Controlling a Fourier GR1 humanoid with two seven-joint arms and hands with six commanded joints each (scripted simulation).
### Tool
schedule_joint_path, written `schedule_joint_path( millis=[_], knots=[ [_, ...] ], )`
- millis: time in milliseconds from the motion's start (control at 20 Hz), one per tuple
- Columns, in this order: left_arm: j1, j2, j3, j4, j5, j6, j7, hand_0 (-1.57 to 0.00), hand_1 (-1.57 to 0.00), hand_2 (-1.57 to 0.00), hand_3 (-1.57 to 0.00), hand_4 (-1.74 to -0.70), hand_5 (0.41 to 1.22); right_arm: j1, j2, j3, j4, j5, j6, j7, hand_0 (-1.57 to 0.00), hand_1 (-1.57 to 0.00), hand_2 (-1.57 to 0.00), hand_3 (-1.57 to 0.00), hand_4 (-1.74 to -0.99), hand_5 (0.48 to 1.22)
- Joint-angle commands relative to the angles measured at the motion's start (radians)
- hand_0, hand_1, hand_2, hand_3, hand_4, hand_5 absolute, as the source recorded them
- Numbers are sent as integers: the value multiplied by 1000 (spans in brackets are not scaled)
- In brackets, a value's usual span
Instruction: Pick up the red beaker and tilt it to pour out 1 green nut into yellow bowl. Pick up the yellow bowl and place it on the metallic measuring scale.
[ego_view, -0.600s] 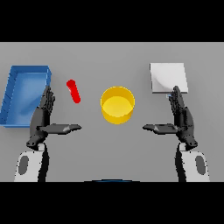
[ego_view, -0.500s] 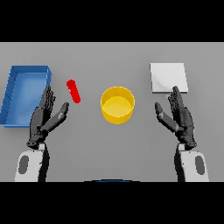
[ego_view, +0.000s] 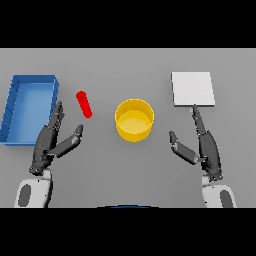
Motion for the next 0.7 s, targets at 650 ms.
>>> schedule_joint_path(
  millis=[650],
  knots=[
    [-263, -17, 51, 359, -25, 7, -15, 1, 1, 1, 1, -1369, 733, 10, 12, -13, -18, -73, 38, -15, 1, 1, 1, 1, -1329, 685]
  ],
)
